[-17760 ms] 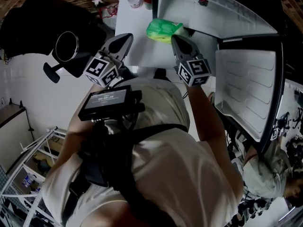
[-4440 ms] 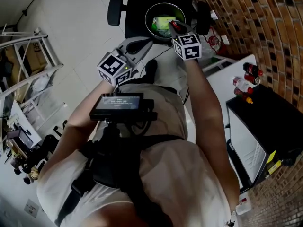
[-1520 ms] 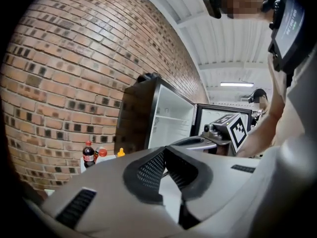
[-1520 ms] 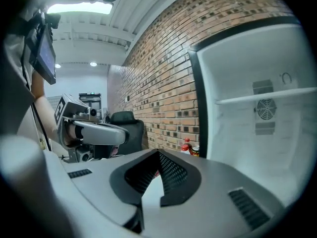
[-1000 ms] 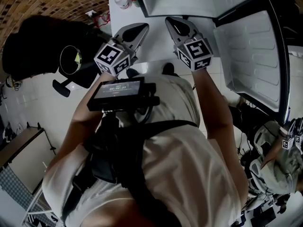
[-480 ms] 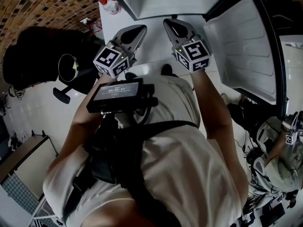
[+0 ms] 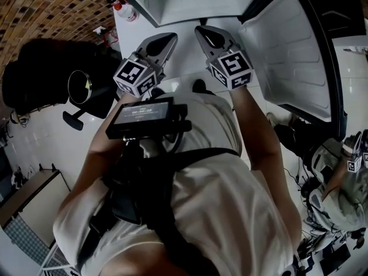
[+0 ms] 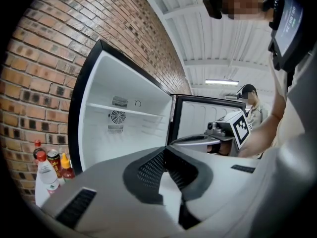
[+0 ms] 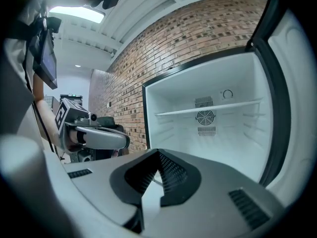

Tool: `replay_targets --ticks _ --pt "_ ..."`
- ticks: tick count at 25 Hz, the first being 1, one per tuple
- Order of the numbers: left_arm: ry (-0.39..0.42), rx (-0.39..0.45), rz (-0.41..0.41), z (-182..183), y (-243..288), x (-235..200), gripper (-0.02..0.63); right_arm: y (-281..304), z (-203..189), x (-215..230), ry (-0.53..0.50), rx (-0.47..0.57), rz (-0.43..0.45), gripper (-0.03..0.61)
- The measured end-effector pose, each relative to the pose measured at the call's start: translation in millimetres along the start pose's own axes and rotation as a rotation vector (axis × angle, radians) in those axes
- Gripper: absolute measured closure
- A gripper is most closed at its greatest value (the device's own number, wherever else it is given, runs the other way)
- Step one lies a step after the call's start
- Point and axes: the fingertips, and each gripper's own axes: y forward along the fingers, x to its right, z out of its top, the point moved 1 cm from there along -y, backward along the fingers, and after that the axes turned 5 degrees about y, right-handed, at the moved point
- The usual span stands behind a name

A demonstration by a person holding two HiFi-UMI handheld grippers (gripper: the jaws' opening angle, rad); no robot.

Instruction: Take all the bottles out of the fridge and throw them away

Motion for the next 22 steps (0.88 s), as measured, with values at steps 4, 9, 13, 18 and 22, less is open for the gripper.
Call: replay_targets --ticks 4,9,13,18,22 --pt "-0.001 -0.003 -0.005 0 -3 -7 0.614 6 1 0 0.006 0.007 -0.008 0.577" --pt "0.006 -0.002 -0.001 4 -8 -11 0.614 6 11 -3 -0.006 0.034 -0.009 0.577" --pt "0.009 -0.003 0.003 6 -12 -15 0.614 9 17 -5 -0.007 0.048 -0.004 0.577" --pt "0.005 -0.008 0.012 3 -18 -20 0.614 16 19 -12 0.005 0.053 0.008 0.577" --pt "0.013 0.000 0.010 7 -17 -21 0.614 16 21 -13 -0.001 0.055 0.013 0.577"
